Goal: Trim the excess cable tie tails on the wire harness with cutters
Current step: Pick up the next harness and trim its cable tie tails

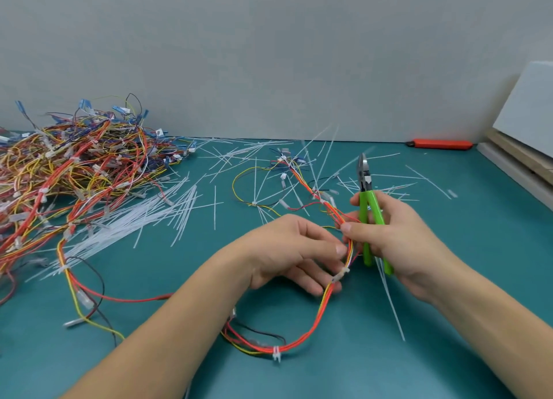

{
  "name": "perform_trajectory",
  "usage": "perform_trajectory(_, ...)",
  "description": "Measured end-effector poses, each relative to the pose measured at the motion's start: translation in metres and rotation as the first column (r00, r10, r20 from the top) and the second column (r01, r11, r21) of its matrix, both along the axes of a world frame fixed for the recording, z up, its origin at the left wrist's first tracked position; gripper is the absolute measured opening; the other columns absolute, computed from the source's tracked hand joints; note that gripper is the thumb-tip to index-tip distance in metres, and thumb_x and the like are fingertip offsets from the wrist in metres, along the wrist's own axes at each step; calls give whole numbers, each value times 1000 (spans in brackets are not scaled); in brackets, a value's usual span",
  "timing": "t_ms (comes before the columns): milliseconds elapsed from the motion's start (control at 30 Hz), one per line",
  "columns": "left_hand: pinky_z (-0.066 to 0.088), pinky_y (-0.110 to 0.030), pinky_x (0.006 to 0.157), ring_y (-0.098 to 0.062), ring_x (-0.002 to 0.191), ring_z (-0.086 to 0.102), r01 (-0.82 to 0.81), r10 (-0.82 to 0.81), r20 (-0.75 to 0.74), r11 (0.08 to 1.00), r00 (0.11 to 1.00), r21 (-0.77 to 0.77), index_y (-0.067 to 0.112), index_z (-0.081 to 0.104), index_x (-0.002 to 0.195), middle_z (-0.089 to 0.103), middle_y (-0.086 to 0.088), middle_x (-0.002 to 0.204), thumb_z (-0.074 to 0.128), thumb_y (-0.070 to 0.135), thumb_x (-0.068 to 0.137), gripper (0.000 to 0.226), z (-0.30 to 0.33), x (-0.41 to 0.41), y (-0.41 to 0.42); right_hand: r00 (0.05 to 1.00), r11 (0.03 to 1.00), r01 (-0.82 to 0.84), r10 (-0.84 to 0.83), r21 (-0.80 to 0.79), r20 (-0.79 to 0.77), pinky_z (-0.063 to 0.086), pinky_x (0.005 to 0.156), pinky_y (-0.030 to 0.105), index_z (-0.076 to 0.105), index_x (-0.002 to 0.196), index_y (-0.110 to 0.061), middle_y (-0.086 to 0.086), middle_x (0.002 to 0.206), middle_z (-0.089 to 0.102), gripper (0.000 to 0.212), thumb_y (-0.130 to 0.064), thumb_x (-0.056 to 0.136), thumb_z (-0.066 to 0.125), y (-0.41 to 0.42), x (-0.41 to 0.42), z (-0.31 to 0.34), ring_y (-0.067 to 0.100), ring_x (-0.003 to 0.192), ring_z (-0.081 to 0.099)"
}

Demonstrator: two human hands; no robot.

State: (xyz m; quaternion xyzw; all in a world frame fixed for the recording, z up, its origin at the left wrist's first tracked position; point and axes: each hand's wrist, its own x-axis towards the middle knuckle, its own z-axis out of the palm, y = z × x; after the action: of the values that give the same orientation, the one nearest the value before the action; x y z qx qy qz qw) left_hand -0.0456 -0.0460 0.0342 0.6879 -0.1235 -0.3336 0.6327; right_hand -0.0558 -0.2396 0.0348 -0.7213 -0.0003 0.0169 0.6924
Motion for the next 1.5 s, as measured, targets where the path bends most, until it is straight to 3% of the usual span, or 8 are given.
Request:
perform_trajectory(167, 62, -36, 74, -25, 99, 76, -333, 325, -77, 925, 943, -181, 9, 66, 123, 76, -10, 116, 56, 25, 105, 27, -1, 15, 1, 992, 991, -109, 113, 75, -61, 51, 66, 36, 60, 115, -16, 6, 86, 74, 37, 8, 89, 70, -1, 0, 0, 20, 72, 71)
perform_trajectory(300, 59, -46, 93, -34, 115, 70, -421, 319, -291, 802, 902, -424, 12, 58, 132, 72, -17, 123, 54, 18, 105, 29, -3, 15, -1, 971, 972, -216, 223, 88, -80, 55, 63, 39, 70, 107, -21, 14, 88, 73, 35, 9, 88, 68, 0, -3, 0, 26, 75, 70)
perform_trajectory(533, 62, -38, 88, -34, 110, 71, -407, 263, -352, 799, 898, -442, 8, 57, 135, 69, -24, 125, 69, 16, 88, 49, -7, 14, -1, 972, 971, -228, 232, 65, -47, 60, 67, 35, 62, 119, -9, 14, 90, 73, 37, 13, 90, 65, 0, -4, -1, 27, 76, 70)
perform_trajectory(667, 60, -43, 93, -39, 117, 68, -386, 232, -365, 813, 902, -436, 17, 57, 117, 70, -24, 125, 68, 20, 94, 26, -8, 15, 0, 982, 983, -183, 184, 30, -42, 62, 68, 34, 63, 115, -12, 14, 94, 73, 34, 9, 90, 67, 1, -5, -1, 26, 77, 72)
perform_trajectory(800, 55, -46, 100, -37, 115, 69, -460, 239, -444, 735, 864, -499, 17, 59, 111, 72, -17, 123, 62, 19, 99, 13, -8, 17, -2, 991, 988, -111, 118, -110, 56, 56, 70, 27, 70, 104, -29, 1, 94, 78, 31, -4, 88, 76, 0, -5, 1, 12, 79, 72)
perform_trajectory(933, 64, -36, 73, -26, 91, 77, -563, 306, -490, 612, 816, -556, 5, 68, 104, 77, -12, 99, 59, 9, 97, 12, -6, 21, -2, 977, 944, 44, 27, -326, 211, 51, 77, 36, 64, 106, -34, -2, 89, 74, 22, -26, 91, 77, -8, 0, 0, 22, 82, 67)
perform_trajectory(1067, 61, -27, 61, -17, 72, 75, -604, 391, -466, 600, 794, -524, 5, 68, 100, 73, -8, 84, 64, 11, 95, 8, -5, 21, -2, 921, 789, 33, 214, -613, 325, 45, 65, 23, 60, 105, -35, -2, 80, 62, 20, -37, 91, 74, -13, -3, 1, 19, 71, 53)
perform_trajectory(1500, 57, -23, 59, -14, 73, 73, -552, 440, -333, 659, 834, -511, 8, 67, 114, 75, -8, 92, 64, 12, 98, 17, -6, 16, -6, 909, 753, 7, 269, -658, 317, 46, 68, 18, 59, 99, -40, -17, 84, 64, 16, -50, 90, 67, -7, -4, -7, 12, 72, 56)
